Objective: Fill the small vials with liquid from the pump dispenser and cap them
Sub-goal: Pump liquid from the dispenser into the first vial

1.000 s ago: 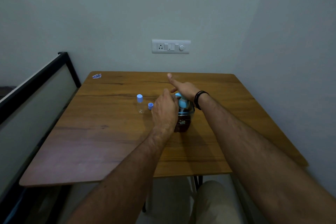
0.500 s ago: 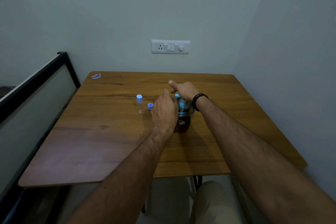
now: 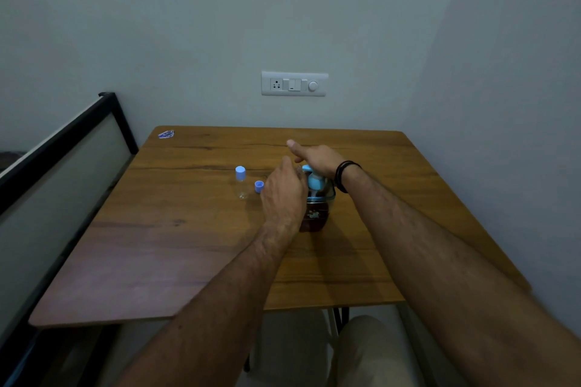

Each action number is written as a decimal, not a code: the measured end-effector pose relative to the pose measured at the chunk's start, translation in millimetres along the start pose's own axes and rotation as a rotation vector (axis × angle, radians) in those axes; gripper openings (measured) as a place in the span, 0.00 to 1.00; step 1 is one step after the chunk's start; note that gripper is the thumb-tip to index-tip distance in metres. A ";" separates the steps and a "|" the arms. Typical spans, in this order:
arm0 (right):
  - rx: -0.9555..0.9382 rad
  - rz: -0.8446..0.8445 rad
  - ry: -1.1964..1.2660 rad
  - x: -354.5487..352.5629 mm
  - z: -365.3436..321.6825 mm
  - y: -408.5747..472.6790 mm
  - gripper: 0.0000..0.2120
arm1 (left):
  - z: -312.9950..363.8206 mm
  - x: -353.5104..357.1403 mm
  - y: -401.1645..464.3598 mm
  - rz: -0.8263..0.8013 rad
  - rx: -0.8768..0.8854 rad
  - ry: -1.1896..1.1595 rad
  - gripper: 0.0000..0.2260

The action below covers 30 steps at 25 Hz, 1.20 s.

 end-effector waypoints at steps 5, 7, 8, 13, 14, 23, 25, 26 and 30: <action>-0.009 0.008 0.041 0.1 0.1 -2.7 0.36 | -0.5 0.1 0.0 -0.006 -0.003 -0.007 0.05; -0.024 0.077 -0.005 0.8 0.9 1.5 0.30 | -0.7 0.4 0.2 0.003 -0.002 -0.007 0.06; -0.022 0.084 -0.012 0.1 0.3 1.3 0.30 | -0.8 1.3 0.9 0.004 0.004 -0.008 0.06; 0.031 -0.073 0.082 -0.1 0.6 -5.9 0.43 | -1.0 2.3 1.2 0.000 0.013 -0.014 0.05; 0.018 -0.056 0.074 0.4 1.5 -2.9 0.41 | -1.3 2.1 1.1 0.001 0.012 -0.009 0.05; 0.066 -0.137 0.090 1.5 3.4 0.7 0.44 | 0.0 0.2 -0.7 0.005 0.016 -0.028 0.05; 0.027 -0.071 0.066 0.9 4.4 5.3 0.37 | 0.2 -0.4 -1.4 0.008 0.014 -0.025 0.06; 0.006 -0.024 0.044 0.4 4.4 6.2 0.32 | -0.1 -0.3 -1.1 0.008 0.013 -0.019 0.06; 0.032 -0.041 0.000 -1.3 1.8 6.9 0.33 | 0.3 0.3 -1.7 -0.002 0.018 -0.017 0.06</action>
Point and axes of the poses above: each hand's wrist, its own y-axis towards the middle knuckle, its own x-axis out of the palm, z = x × y, the point moved 5 cm from there along y, towards the middle knuckle, and after that the axes turned 11 degrees about -z, right-handed, at the moved point
